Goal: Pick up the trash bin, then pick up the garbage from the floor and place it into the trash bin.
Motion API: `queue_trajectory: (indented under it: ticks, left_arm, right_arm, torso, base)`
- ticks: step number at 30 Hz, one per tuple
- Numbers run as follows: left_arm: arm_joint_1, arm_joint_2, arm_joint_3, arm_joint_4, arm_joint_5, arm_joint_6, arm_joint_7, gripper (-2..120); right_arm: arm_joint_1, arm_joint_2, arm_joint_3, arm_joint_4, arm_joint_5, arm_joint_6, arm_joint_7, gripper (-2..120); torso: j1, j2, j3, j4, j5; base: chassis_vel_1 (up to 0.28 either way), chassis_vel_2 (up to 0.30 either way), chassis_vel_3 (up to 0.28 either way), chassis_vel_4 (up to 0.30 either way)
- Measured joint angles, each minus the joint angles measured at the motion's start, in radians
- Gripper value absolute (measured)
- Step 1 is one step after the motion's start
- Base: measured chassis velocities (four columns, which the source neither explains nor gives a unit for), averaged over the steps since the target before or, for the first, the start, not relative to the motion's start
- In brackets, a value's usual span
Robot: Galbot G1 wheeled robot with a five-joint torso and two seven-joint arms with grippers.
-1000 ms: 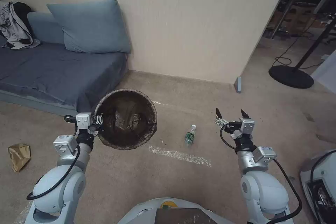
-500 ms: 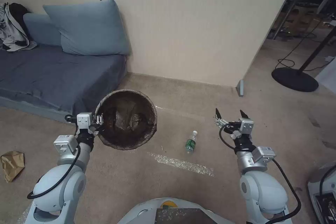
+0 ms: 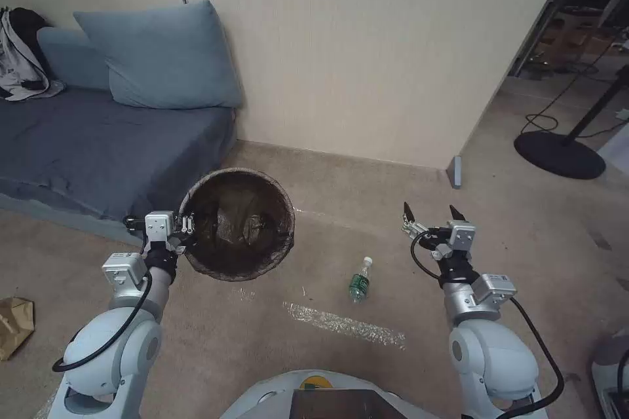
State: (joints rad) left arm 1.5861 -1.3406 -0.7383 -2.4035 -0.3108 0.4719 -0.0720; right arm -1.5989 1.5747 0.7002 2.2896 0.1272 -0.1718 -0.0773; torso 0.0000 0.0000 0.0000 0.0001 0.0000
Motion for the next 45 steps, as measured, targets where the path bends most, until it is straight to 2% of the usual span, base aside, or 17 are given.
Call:
queue_trajectory:
  ticks: [8,13,17,19,23,26,30,33,39,45]
  left_arm:
    - [-0.003,-0.001,-0.001,-0.002,-0.001,0.010,0.000,3]
    - [0.000,0.004,-0.008,-0.012,-0.009,0.045,0.001,3]
    - [0.012,0.010,-0.022,-0.027,-0.020,0.094,0.000,3]
    - [0.015,0.012,-0.023,-0.029,-0.020,0.102,0.000,3]
    - [0.033,0.008,-0.025,-0.029,-0.016,0.114,0.000,3]
    - [0.044,0.006,-0.025,-0.029,-0.014,0.117,0.000,3]
    - [0.055,0.005,-0.027,-0.031,-0.008,0.124,-0.001,3]
    - [0.071,0.002,-0.029,-0.036,-0.006,0.135,-0.005,3]
    - [0.088,-0.002,-0.029,-0.048,-0.004,0.140,-0.009,3]
    - [0.094,-0.003,-0.029,-0.052,-0.004,0.144,-0.010,3]
  right_arm:
    - [0.003,-0.007,-0.003,-0.011,0.000,-0.008,0.004,100]
    - [0.000,-0.060,-0.009,-0.020,0.029,-0.073,0.070,100]
    - [0.011,-0.138,-0.032,-0.054,0.124,-0.159,0.157,100]
    - [0.015,-0.151,-0.041,-0.064,0.148,-0.172,0.173,100]
    - [0.045,-0.203,-0.098,-0.115,0.292,-0.231,0.277,100]
    - [0.068,-0.222,-0.130,-0.154,0.351,-0.249,0.329,100]
    - [0.094,-0.228,-0.161,-0.201,0.391,-0.266,0.368,100]
    - [0.126,-0.223,-0.202,-0.281,0.416,-0.275,0.407,100]
    - [0.189,-0.198,-0.274,-0.421,0.451,-0.287,0.477,100]
    - [0.233,-0.174,-0.313,-0.505,0.464,-0.291,0.524,100]
  torso:
    - [0.000,0.000,0.000,-0.0001,0.0000]
    - [0.000,0.000,0.000,-0.0002,0.0001]
    - [0.000,0.000,0.000,-0.0001,0.0001]
    - [0.000,0.000,0.000,-0.0002,0.0001]
    - [0.000,0.000,0.000,0.0000,0.0001]
    - [0.000,0.000,0.000,0.0000,0.0000]
    - [0.000,0.000,0.000,0.0000,0.0001]
    - [0.000,0.000,0.000,0.0000,0.0000]
    - [0.000,0.000,0.000,-0.0001,0.0000]
    - [0.000,0.000,0.000,0.0000,0.0000]
  base:
    - [-0.093,0.086,0.075,-0.079]
    - [-0.035,0.018,0.026,-0.021]
    - [0.000,0.000,0.000,0.000]
    - [0.000,0.000,0.000,0.000]
    - [0.000,0.000,0.000,0.000]
    - [0.000,0.000,0.000,0.000]
    - [0.000,0.000,0.000,0.000]
    - [0.000,0.000,0.000,0.000]
    - [0.000,0.000,0.000,0.000]
    - [0.000,0.000,0.000,0.000]
